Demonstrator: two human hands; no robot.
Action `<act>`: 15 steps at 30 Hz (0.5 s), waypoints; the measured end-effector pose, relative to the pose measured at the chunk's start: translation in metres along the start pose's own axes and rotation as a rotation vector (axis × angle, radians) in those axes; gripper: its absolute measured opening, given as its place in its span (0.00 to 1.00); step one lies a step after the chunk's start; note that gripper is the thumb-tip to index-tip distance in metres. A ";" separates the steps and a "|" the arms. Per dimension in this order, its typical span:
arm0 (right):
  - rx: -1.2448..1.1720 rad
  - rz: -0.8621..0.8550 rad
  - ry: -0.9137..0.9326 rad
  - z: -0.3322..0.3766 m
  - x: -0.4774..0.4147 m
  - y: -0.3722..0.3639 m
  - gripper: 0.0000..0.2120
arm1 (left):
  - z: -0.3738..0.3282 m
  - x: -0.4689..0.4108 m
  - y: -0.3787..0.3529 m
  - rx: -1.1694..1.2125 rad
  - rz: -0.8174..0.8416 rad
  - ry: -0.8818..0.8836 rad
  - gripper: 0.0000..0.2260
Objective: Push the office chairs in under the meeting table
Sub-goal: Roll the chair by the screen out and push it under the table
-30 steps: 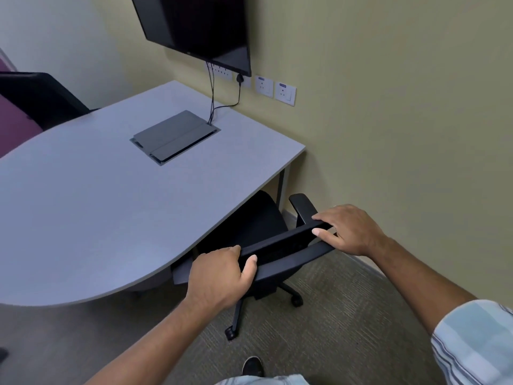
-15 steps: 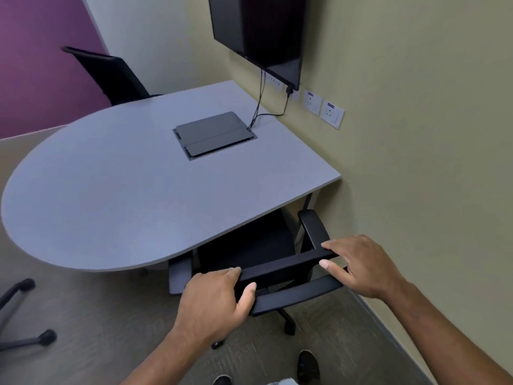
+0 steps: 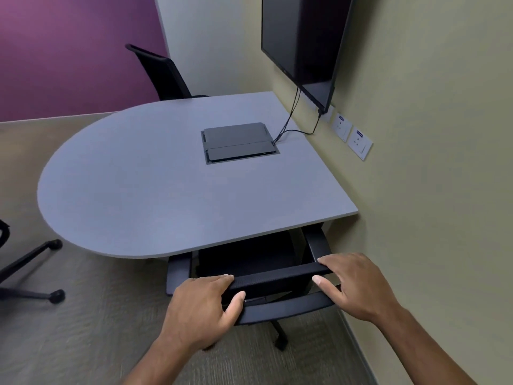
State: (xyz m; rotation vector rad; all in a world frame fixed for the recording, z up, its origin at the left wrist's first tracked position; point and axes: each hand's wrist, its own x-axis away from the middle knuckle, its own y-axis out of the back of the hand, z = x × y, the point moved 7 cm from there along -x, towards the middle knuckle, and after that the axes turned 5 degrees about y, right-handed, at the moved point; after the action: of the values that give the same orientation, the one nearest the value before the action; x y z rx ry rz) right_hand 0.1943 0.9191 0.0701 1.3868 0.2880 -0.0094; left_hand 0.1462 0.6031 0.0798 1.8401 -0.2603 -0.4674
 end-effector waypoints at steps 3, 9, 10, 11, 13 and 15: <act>0.009 -0.019 0.012 -0.011 -0.012 -0.002 0.33 | 0.000 -0.012 -0.006 -0.016 0.028 0.015 0.24; 0.019 -0.037 0.013 -0.027 -0.033 0.000 0.33 | 0.000 -0.032 -0.018 -0.016 0.078 -0.001 0.30; 0.026 -0.038 0.018 -0.030 -0.037 0.000 0.33 | -0.001 -0.036 -0.019 -0.015 0.076 0.001 0.30; 0.035 -0.038 0.024 -0.033 -0.041 -0.001 0.32 | -0.001 -0.039 -0.020 -0.013 0.075 0.002 0.29; 0.057 -0.040 0.038 -0.037 -0.047 -0.002 0.29 | -0.001 -0.048 -0.020 -0.020 0.067 0.001 0.27; 0.065 -0.031 0.043 -0.041 -0.056 -0.003 0.27 | 0.000 -0.057 -0.022 -0.025 0.075 0.010 0.26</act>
State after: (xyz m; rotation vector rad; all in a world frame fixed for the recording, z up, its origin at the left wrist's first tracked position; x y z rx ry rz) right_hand 0.1322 0.9489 0.0724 1.4486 0.3476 -0.0145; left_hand 0.0944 0.6328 0.0696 1.8010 -0.3142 -0.4080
